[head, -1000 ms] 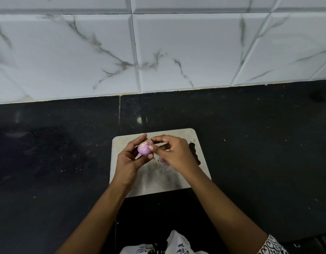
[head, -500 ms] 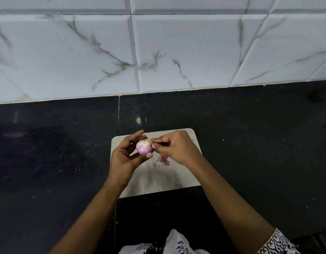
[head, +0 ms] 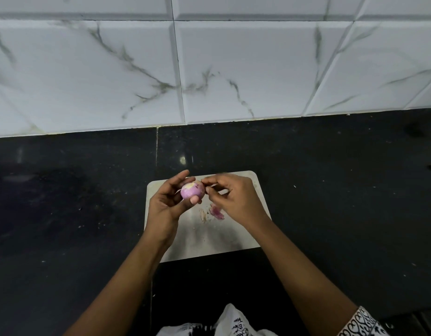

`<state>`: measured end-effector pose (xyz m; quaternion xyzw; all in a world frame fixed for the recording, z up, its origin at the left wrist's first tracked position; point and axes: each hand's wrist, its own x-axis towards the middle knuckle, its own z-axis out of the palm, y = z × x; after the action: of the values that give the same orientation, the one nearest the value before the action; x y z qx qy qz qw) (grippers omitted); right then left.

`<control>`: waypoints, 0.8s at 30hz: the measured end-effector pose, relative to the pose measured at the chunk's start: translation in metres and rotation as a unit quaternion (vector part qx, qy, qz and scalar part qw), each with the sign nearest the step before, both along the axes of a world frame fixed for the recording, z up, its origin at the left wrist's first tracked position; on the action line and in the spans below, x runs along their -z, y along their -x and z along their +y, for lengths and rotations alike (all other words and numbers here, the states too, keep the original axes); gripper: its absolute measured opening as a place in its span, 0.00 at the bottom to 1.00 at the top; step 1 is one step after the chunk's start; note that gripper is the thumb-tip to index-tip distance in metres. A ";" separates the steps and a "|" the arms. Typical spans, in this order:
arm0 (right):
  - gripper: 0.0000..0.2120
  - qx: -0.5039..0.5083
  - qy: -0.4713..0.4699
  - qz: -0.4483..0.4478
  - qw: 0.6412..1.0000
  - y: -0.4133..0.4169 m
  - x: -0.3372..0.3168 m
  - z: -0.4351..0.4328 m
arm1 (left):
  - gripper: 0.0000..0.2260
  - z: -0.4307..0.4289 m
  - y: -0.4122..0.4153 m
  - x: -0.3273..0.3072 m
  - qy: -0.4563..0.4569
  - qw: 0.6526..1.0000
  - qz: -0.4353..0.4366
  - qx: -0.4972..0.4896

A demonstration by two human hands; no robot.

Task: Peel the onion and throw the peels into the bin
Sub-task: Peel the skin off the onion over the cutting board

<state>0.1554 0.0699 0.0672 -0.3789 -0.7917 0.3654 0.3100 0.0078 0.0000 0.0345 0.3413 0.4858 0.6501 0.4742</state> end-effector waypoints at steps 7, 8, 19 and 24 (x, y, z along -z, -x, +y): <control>0.17 -0.135 -0.030 -0.094 0.986 -0.002 -0.013 0.017 | 0.22 0.009 0.008 -0.004 0.047 0.997 -0.043 0.036; 0.16 -0.140 -0.031 -0.086 0.986 -0.001 -0.016 0.018 | 0.19 0.009 0.008 -0.005 0.054 0.997 -0.048 0.042; 0.13 -0.141 -0.028 -0.050 0.988 0.002 -0.012 0.017 | 0.31 0.007 0.002 -0.008 0.096 0.987 -0.111 0.065; 0.11 -0.158 -0.043 -0.051 0.985 -0.002 -0.006 0.014 | 0.16 0.005 0.000 -0.006 0.125 0.981 -0.136 0.056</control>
<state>0.1574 0.0842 0.0733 -0.2542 -0.8712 0.3556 0.2234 0.0077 0.0053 0.0405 0.2146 0.4744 0.5974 0.6099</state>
